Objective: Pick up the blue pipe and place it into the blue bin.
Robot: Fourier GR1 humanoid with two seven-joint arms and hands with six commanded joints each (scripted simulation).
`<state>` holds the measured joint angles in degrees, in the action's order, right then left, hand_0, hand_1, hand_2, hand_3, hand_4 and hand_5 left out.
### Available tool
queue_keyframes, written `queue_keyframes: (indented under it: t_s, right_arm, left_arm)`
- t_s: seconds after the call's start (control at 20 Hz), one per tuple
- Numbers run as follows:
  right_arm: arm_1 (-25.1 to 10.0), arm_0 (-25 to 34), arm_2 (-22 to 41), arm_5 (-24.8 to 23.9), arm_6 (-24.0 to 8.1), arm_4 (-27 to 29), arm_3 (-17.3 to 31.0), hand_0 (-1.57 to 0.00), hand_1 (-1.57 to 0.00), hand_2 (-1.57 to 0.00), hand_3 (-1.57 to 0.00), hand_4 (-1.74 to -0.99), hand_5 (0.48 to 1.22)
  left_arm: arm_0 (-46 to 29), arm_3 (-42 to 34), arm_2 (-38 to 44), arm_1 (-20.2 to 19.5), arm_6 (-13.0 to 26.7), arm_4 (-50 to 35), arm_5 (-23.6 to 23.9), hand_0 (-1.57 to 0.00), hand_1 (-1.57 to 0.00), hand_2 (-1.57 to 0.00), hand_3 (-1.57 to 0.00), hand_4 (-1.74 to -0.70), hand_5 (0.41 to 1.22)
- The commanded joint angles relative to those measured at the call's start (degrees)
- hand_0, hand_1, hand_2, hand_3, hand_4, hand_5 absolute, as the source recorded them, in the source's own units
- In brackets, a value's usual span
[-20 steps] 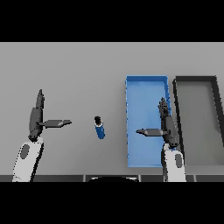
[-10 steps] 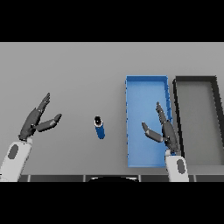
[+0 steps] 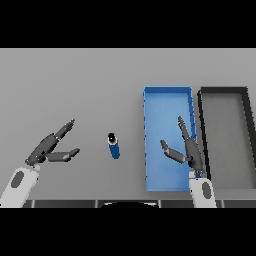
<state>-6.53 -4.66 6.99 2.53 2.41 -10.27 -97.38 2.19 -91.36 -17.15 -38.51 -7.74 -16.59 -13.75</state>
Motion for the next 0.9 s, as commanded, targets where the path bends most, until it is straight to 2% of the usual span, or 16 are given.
queue_keyframes:
  t_s: [0.0,0.15,0.25,0.3,0.5,0.6,0.8,0.85]
  right_arm:
    - [0.1,-0.1,0.0,-0.1,-0.3,-0.1,0.3,0.00,0.00,0.00,0.00,-1.201,0.609]
    - [0.0,-1.2,0.5,0.2,1.1,-0.5,0.0,0.00,0.00,0.00,0.00,-1.208,0.612]
    - [0.3,-0.3,0.6,-0.1,-0.3,-0.7,0.1,0.00,0.00,0.00,0.00,-1.212,0.613]
    - [0.4,-1.2,0.7,-0.3,0.5,-0.8,-0.5,0.00,0.00,0.00,0.00,-1.217,0.615]
    - [0.7,-2.2,0.9,0.1,0.0,-0.2,-2.2,0.00,0.00,0.00,0.00,-1.228,0.621]
    - [0.8,-1.5,0.9,-0.3,-0.5,-0.9,-1.2,0.00,0.00,0.00,0.00,-1.231,0.623]
    - [0.6,-3.5,0.8,-0.1,1.0,-0.4,-2.7,0.00,0.00,0.00,0.00,-1.218,0.612]
    - [0.6,-3.3,1.1,-0.4,0.2,-1.1,-2.7,0.00,0.00,0.00,0.00,-1.212,0.610]
  left_arm:
    - [0.0,-1.8,-1.3,0.4,1.2,0.1,-0.3,0.00,0.00,0.00,0.00,-1.11,0.534]
    - [-0.7,-3.8,-4.6,1.8,2.1,0.9,-2.1,0.00,0.00,0.00,0.00,-1.16,0.497]
    - [-0.3,-4.4,-6.8,3.5,2.6,3.6,-1.2,0.00,0.00,0.00,0.00,-1.18,0.484]
    - [-0.6,-5.0,-8.0,4.3,2.6,5.3,-0.5,0.00,0.00,0.00,0.00,-1.18,0.475]
    - [1.2,-2.4,-10.7,9.1,3.1,8.5,1.0,0.00,0.00,0.00,0.00,-1.19,0.463]
    - [2.5,0.6,-11.6,11.6,4.1,9.5,1.3,0.00,0.00,0.00,0.00,-1.20,0.467]
    - [4.8,4.6,-12.5,15.9,4.2,9.5,1.1,0.00,0.00,0.00,0.00,-1.19,0.469]
    - [6.3,6.4,-12.5,17.0,4.5,9.7,0.9,0.00,0.00,0.00,0.00,-1.19,0.469]
